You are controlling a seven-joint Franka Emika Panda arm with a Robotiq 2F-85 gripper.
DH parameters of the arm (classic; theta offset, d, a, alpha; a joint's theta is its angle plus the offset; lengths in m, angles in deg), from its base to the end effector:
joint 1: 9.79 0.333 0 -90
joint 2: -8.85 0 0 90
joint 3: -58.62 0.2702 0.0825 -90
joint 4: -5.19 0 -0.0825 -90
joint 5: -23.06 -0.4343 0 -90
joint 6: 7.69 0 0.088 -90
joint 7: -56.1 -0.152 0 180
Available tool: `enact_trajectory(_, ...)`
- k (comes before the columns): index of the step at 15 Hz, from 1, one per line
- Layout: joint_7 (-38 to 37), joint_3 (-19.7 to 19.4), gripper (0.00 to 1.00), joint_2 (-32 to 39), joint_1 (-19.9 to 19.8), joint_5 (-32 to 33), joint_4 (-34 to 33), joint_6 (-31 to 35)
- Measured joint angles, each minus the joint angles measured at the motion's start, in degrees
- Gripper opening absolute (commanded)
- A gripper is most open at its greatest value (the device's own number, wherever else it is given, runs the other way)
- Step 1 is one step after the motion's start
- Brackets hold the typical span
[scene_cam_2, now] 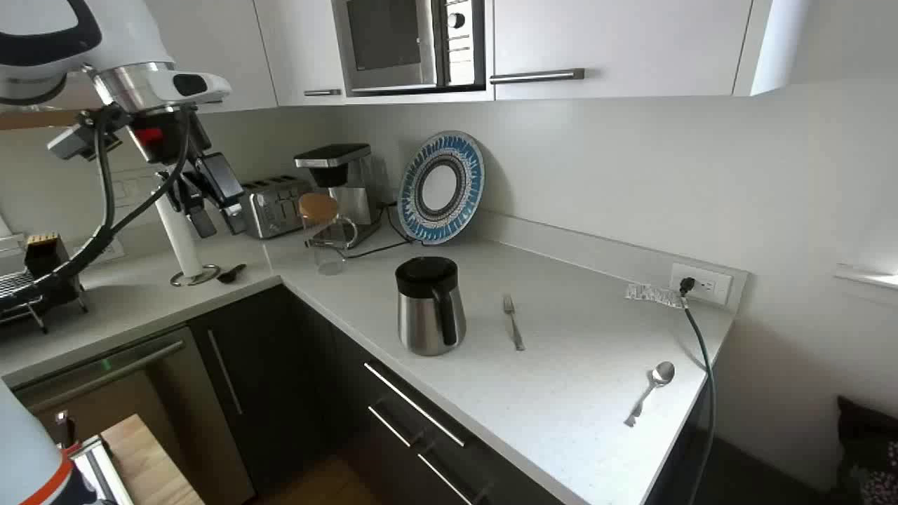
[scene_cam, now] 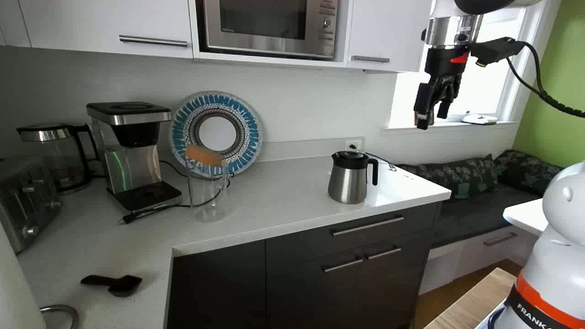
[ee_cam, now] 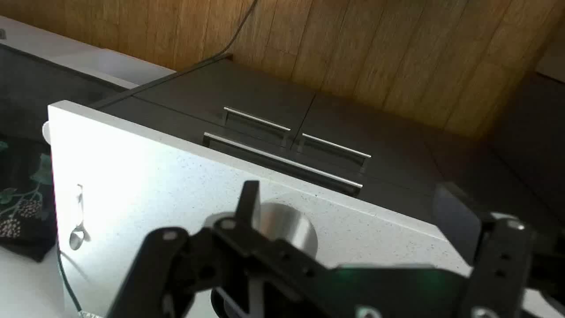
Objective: Move the kettle to the left
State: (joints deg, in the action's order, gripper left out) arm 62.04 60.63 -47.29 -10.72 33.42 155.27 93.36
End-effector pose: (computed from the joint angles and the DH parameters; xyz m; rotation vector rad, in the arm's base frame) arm 0.3669 -0.0187 0.4673 2.9162 0.1936 0.1653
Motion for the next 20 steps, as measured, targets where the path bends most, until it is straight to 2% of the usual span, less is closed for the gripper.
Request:
enact_trajectory(11, 0.2, -0.1, 1.0, 0.0, 0.1, 0.1, 0.0, 0.1)
enact_trajectory(13, 3.7, -1.2, 1.0, 0.3, 0.5, 1.3, 0.0, 1.0)
enact_trajectory(16, 12.6, -5.7, 1.0, 1.8, 2.1, 3.7, 0.9, 7.6)
enact_trajectory(20, 24.7, -14.5, 1.0, 7.0, 3.9, 4.3, 2.3, 18.8)
